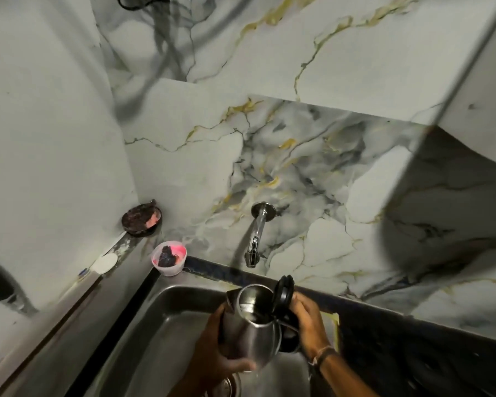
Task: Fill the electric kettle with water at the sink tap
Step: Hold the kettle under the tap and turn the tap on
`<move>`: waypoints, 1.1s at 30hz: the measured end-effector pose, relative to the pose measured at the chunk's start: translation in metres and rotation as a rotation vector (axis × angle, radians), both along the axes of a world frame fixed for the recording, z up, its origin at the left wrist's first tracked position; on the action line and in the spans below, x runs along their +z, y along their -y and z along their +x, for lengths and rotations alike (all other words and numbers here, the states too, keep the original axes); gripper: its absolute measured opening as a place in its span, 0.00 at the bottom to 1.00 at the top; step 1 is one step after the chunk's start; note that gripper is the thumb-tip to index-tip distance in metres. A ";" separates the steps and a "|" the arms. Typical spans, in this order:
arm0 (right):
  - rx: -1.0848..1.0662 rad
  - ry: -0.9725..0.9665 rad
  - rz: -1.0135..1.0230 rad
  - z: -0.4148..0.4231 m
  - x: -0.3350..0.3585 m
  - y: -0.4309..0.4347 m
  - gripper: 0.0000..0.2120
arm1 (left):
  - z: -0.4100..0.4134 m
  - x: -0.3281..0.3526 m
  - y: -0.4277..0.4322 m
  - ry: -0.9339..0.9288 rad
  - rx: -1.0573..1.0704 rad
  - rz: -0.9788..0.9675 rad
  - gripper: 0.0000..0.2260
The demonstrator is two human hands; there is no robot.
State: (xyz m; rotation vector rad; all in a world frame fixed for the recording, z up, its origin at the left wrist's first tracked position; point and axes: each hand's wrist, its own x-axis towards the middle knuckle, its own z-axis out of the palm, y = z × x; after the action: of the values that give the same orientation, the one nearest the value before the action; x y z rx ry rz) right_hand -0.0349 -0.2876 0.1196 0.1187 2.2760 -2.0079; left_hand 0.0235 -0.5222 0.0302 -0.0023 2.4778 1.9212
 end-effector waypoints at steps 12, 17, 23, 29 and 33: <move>-0.278 0.007 -0.035 -0.016 -0.028 0.040 0.32 | -0.125 0.103 0.032 0.057 -0.010 0.046 0.18; -0.262 0.001 0.028 -0.021 -0.028 0.039 0.39 | -0.128 0.109 0.045 0.109 -0.240 -0.102 0.32; -0.245 -0.025 0.086 -0.021 -0.023 0.034 0.37 | -0.105 0.090 0.047 -0.064 -0.417 -0.449 0.54; -0.243 0.001 0.078 -0.013 -0.012 0.029 0.32 | -0.083 0.088 0.036 -0.170 -0.293 -0.359 0.47; -0.273 -0.009 0.059 -0.008 -0.009 0.027 0.26 | -0.070 0.097 0.026 -0.211 -0.261 -0.289 0.43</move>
State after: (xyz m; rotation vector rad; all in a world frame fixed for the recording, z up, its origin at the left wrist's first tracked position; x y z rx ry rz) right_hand -0.0433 -0.3148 0.1107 0.4489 2.4403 -2.0642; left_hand -0.0465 -0.5478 0.1273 0.5192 2.7002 1.5214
